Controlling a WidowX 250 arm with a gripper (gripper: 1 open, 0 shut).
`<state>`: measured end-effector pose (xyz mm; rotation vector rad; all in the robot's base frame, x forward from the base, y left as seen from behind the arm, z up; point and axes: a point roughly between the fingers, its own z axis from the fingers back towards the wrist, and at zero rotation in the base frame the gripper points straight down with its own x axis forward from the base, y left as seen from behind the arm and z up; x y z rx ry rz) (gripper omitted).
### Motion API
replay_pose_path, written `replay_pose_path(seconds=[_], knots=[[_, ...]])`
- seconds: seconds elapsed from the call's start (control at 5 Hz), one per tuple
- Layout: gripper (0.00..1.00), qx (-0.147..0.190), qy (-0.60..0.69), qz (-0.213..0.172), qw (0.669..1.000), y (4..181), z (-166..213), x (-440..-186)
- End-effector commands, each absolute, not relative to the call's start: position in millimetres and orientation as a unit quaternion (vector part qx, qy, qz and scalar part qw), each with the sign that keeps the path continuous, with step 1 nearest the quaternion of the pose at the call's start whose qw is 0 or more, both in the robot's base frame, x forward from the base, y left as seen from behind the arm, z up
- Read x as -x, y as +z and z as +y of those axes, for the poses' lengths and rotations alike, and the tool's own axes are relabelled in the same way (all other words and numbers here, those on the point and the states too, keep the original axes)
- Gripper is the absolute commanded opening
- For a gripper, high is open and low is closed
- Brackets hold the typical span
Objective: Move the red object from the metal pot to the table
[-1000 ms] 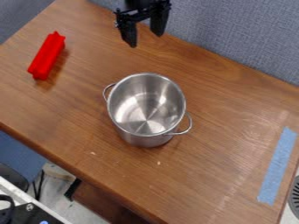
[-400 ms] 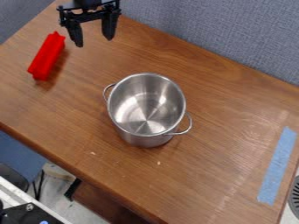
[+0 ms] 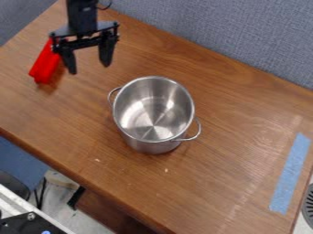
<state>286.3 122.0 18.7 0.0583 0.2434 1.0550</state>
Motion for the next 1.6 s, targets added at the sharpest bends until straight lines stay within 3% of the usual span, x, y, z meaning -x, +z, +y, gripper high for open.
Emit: replay_pose_path(seconds=[0.0,0.4,0.8,1.4], knots=[[1.0,-0.01,0.534,0.075,0.842,34.9,141,-279],[1.0,0.007,0.563,0.064,0.824,69.1,211,-312],[1.0,-0.005,0.599,0.072,0.797,82.5,203,-311],[1.0,-0.046,0.37,0.074,0.925,77.5,183,-332]])
